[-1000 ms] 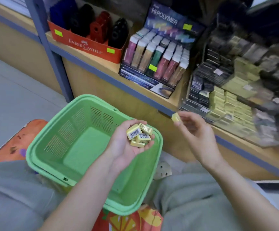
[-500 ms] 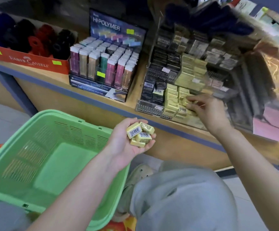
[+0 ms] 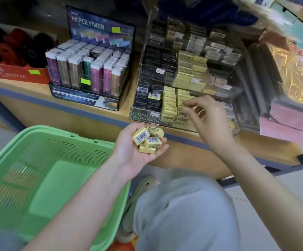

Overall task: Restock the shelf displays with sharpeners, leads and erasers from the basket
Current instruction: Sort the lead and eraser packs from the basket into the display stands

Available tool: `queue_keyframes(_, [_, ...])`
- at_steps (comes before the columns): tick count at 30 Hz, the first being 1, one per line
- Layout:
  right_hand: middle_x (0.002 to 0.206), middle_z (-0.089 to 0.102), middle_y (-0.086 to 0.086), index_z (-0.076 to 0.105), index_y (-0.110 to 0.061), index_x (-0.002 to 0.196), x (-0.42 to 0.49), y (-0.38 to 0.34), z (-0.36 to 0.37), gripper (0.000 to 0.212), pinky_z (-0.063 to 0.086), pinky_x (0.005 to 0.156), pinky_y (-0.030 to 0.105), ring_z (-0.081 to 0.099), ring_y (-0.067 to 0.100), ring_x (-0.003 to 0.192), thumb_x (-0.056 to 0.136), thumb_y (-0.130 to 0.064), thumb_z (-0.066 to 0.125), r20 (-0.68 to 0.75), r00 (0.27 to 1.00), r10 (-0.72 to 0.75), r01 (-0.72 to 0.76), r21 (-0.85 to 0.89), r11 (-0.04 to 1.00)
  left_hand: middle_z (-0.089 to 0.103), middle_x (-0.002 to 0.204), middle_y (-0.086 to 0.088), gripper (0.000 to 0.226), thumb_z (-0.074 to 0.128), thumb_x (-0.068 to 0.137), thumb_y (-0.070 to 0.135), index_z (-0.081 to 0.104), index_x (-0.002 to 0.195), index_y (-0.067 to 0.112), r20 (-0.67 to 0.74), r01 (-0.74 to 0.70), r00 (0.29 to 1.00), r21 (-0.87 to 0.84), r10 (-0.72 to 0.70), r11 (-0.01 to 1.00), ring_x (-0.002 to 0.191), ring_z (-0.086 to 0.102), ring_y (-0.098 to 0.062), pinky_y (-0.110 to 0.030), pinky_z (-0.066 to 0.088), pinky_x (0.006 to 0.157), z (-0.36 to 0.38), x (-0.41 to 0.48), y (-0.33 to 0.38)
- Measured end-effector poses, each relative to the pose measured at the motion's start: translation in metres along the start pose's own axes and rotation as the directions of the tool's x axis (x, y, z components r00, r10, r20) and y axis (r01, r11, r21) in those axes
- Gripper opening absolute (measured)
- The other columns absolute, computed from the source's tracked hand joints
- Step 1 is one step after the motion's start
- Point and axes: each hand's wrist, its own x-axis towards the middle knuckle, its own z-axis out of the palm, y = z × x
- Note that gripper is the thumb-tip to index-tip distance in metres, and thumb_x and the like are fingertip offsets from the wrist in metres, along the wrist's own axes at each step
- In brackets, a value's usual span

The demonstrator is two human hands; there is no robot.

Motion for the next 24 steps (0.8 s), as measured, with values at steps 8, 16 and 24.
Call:
queue_keyframes(8, [0.088,0.068,-0.009,0.071,-0.024,0.101,-0.031,-0.025,0.006,0.017,0.046,0.071,0.015,0.059,0.005,0.079,0.084,-0.027,0.070,0.407,0.913,0.026,-0.127,0.221,0.967,0.069,0.102,-0.022,0.035,0.040,0.096,0.023,0.063,0.108,-0.002,0.012,0.092,0.996,0.085,-0.094,0.992,0.082,0.069,-0.026,-0.045,0.057,0.072,0.008,0.002,-0.004])
queue_keyframes(16, [0.084,0.063,-0.018,0.063,-0.026,0.098,-0.005,0.000,-0.024,0.009,0.044,0.061,0.005,0.059,-0.009,0.071,0.090,-0.023,0.063,-0.039,0.983,0.180,-0.164,0.257,0.952,0.061,0.088,-0.018,0.032,0.046,0.094,0.024,0.065,0.100,-0.002,-0.018,0.123,0.992,0.113,-0.122,0.986,0.074,0.064,-0.030,-0.037,0.059,0.061,0.020,0.005,0.003])
queue_keyframes(24, [0.094,0.063,0.000,0.069,-0.009,0.098,0.042,0.052,-0.011,0.018,0.052,0.083,0.019,0.060,0.011,0.083,0.081,-0.004,0.071,0.022,0.972,0.234,-0.235,0.031,0.972,0.061,0.087,-0.018,0.030,0.047,0.093,0.025,0.063,0.094,-0.001,0.003,0.121,0.993,0.106,-0.122,0.987,0.074,0.063,-0.031,-0.036,0.058,0.061,0.025,0.011,0.009])
